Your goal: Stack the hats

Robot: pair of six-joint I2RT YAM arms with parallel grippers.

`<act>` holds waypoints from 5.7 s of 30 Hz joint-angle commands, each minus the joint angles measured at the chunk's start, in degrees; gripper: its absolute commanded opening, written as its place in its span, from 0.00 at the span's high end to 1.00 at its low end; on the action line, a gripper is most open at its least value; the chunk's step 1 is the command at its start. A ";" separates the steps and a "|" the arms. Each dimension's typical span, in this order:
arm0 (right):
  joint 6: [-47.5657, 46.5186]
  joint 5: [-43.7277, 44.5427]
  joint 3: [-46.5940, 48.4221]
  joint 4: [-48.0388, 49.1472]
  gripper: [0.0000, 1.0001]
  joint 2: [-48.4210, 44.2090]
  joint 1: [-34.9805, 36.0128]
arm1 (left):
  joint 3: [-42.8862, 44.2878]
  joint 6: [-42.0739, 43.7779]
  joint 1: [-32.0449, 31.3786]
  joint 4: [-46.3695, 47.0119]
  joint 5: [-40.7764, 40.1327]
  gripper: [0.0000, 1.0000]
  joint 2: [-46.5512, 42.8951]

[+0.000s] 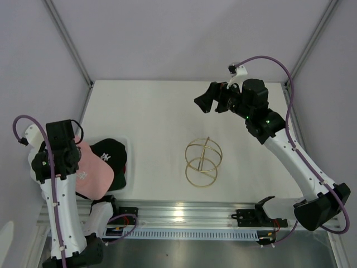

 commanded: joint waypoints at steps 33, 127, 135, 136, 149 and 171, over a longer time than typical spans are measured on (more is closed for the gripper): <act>10.69 1.45 -4.05 29.94 0.01 3.19 19.86 | 26.25 -58.93 -26.27 9.89 12.57 0.99 15.57; 40.90 -19.79 -26.54 -9.54 1.00 -39.60 -0.16 | -17.52 10.49 -16.33 52.16 71.37 0.01 12.41; 44.87 -21.56 -32.53 -8.02 1.00 -44.80 -1.92 | -15.94 12.78 -18.27 48.82 68.55 0.01 14.53; 43.48 -21.92 -32.53 -9.59 1.00 -45.23 -2.18 | -15.94 13.39 -18.71 48.38 67.68 0.01 14.79; 25.99 -19.99 -37.28 -27.26 1.00 -45.86 -9.56 | -14.71 17.17 -21.52 44.95 61.96 0.01 16.55; 21.32 -33.53 -52.74 -13.76 0.91 -38.65 -25.56 | -14.18 20.25 -21.79 42.14 58.80 0.01 15.93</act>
